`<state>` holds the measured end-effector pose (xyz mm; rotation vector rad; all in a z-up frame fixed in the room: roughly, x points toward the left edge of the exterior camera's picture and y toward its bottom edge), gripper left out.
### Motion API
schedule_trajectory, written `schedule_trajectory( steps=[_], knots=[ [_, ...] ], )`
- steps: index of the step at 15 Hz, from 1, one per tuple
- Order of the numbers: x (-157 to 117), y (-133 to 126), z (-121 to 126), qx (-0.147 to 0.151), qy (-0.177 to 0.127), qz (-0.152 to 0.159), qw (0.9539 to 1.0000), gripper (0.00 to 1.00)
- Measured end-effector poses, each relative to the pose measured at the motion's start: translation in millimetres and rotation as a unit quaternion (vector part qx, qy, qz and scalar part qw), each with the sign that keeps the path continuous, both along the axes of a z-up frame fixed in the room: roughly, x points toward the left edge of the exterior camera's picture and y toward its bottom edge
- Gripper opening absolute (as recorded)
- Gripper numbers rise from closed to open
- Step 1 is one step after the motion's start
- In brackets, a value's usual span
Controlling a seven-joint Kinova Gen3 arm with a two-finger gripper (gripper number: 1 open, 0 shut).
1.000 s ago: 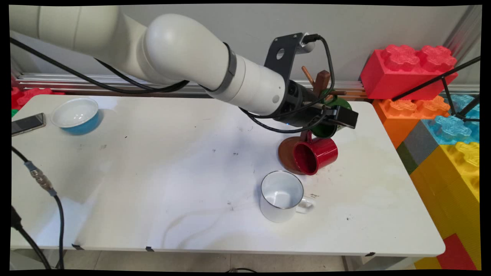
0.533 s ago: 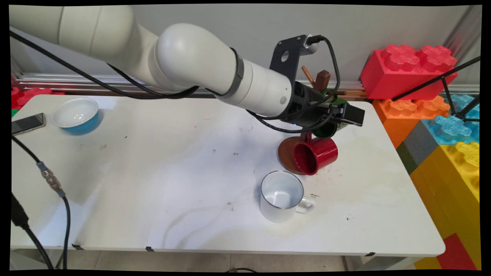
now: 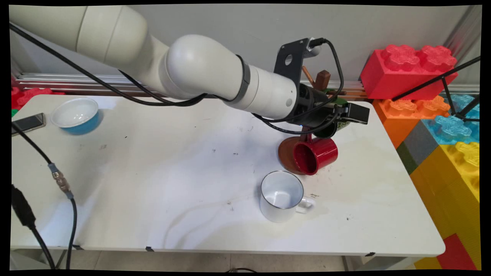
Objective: Pick up the green mug from the rack, then place the picked object on the table
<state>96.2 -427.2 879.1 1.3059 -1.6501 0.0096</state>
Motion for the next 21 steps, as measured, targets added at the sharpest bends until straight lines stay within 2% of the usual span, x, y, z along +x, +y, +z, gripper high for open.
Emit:
schedule_trajectory(
  steps=[11, 12, 21],
  knots=[
    [-1.6, -1.0, -7.7, 0.001, 0.011, 0.008, 0.9999, 1.00],
    [-1.8, -1.0, -8.0, 0.001, 0.012, 0.008, 0.9999, 0.00],
    [1.1, -2.1, -11.9, 0.003, 0.015, 0.016, 0.9998, 0.00]
  ],
)
